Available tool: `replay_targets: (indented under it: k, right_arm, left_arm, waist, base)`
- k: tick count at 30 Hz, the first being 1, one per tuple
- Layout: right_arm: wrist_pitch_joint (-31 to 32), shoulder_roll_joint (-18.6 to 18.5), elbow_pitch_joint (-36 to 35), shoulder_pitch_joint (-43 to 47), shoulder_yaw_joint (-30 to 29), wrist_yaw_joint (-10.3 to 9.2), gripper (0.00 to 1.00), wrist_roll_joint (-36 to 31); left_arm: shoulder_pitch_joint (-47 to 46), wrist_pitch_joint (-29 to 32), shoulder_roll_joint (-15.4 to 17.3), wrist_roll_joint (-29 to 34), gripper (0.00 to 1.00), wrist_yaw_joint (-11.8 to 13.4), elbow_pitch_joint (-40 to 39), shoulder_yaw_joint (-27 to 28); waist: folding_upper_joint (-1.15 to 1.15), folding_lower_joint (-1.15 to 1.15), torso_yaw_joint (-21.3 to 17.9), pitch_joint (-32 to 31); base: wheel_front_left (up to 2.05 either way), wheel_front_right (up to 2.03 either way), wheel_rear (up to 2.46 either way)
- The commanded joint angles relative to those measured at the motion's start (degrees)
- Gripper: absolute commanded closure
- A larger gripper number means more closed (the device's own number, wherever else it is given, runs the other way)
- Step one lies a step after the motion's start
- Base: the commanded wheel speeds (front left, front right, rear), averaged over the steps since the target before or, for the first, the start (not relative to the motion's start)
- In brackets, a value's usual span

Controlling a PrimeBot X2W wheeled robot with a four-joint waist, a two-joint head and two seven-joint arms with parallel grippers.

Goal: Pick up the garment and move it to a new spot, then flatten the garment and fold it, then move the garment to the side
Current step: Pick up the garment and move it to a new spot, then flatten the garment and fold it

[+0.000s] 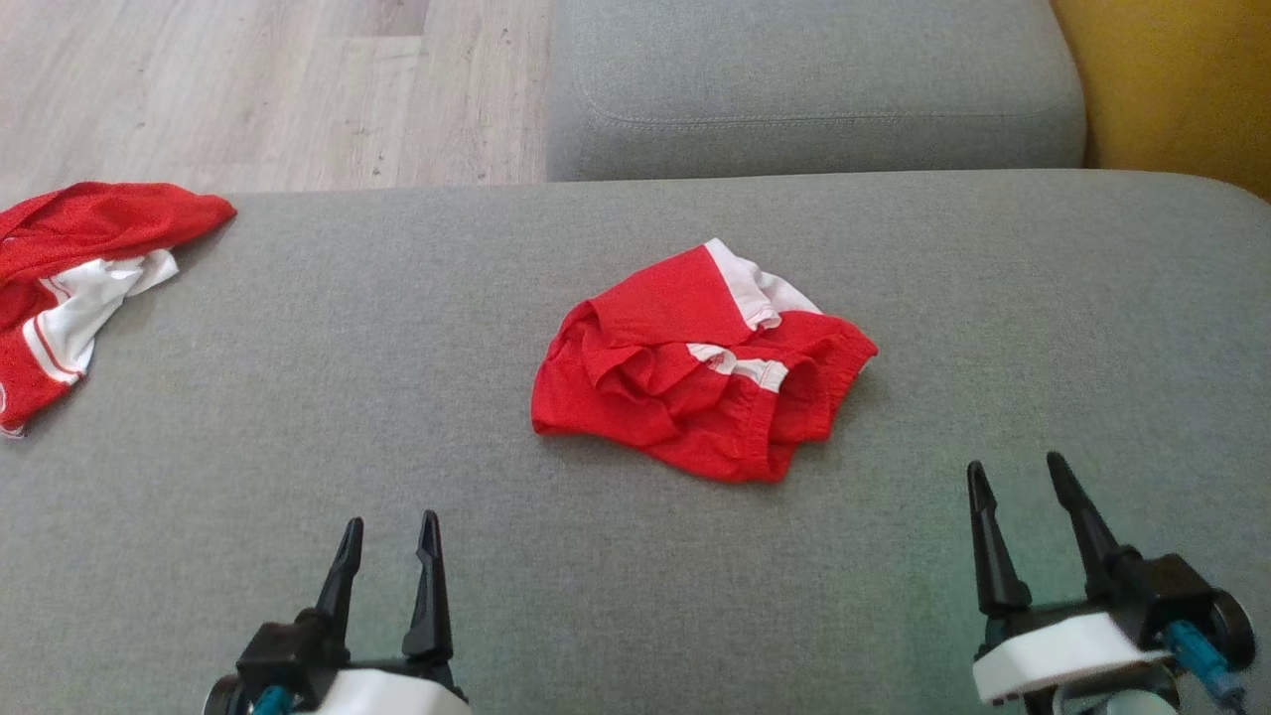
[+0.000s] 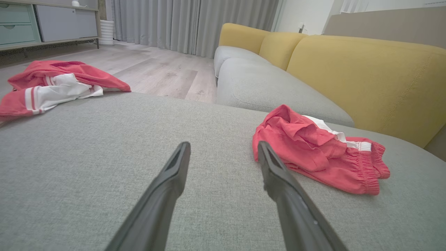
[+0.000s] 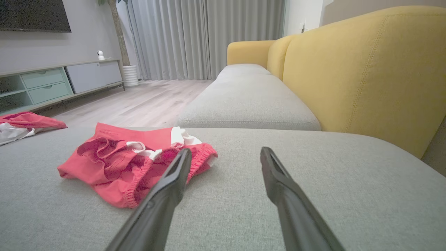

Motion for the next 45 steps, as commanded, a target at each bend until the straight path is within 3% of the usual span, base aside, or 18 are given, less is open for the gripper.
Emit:
replay_targets:
  k: [1, 31, 35, 45]
  right_arm:
    - [-0.6, -0.3, -1.3, -1.0, 1.6, -0.04, 0.00, 0.3]
    - [-0.6, -0.3, -0.2, -2.7, 1.8, -0.04, 0.00, 0.4]
    - [-0.6, -0.3, -0.9, -4.3, 1.7, -0.04, 0.00, -0.4]
    - [-0.6, -0.3, -2.1, -8.5, 2.7, -0.04, 0.00, -0.9]
  left_arm:
    - [-1.7, -0.6, 0.6, 0.5, 0.00, 0.4, -2.0, 2.0]
    - [-2.7, 0.7, 1.6, 0.4, 0.00, 1.6, -4.0, 0.9]
    - [-5.8, 2.0, 1.1, 0.9, 0.00, 0.7, -4.9, -0.6]
    - [-19.4, 7.8, -4.1, 3.1, 0.00, -3.9, -2.9, -8.3]
  waist:
    - [0.00, 0.01, 0.0, 0.0]
    - [0.00, 0.01, -1.0, 2.7]
    - [0.00, 0.01, -1.8, 4.9]
    - [0.00, 0.01, -6.4, 10.9]
  base:
    - [0.00, 0.00, 0.00]
    - [0.00, 0.00, 0.00]
    - [0.00, 0.00, 0.00]
    - [0.00, 0.00, 0.00]
